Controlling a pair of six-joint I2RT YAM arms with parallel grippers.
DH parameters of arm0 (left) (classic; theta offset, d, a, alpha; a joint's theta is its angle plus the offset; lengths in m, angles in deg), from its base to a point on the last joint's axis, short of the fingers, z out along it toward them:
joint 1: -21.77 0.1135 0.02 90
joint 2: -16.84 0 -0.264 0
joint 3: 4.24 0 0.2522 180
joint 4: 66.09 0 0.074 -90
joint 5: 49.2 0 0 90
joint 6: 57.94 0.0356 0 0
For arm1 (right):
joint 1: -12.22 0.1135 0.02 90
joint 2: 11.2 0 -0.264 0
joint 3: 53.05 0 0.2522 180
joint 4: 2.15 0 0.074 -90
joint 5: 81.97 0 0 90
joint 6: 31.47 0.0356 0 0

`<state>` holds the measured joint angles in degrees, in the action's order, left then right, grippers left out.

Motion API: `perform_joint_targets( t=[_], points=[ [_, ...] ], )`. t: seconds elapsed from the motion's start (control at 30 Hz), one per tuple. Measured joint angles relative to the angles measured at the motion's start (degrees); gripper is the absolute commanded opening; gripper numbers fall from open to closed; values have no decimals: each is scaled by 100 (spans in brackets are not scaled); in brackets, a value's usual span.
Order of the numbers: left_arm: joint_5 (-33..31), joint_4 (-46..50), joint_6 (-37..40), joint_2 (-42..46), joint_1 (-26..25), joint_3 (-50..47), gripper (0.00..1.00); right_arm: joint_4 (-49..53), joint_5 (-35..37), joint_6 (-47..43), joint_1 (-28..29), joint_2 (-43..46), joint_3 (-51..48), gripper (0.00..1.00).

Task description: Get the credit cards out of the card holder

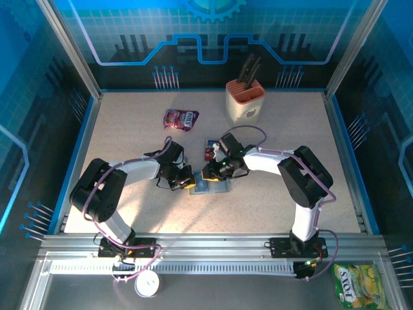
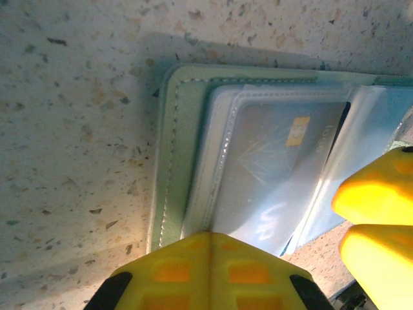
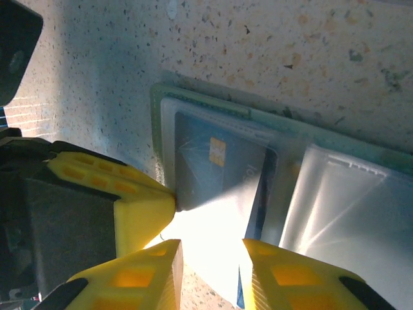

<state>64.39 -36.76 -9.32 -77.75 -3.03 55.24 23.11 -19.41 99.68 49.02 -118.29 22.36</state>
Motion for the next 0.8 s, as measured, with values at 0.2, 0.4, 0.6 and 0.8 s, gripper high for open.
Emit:
perform_joint_targets(
  t=[0.2,0.4,0.6,0.8],
  points=[
    [-22,7,0,0,0,-2,0,4,2,22,28,-146,55,33],
    [-22,4,0,0,0,-2,0,-2,-4,46,61,-208,72,28],
    [-22,4,0,0,0,-2,0,-96,-85,133,70,-256,72,27],
    [-22,4,0,0,0,-2,0,-177,-155,151,81,-302,72,27]
  ],
)
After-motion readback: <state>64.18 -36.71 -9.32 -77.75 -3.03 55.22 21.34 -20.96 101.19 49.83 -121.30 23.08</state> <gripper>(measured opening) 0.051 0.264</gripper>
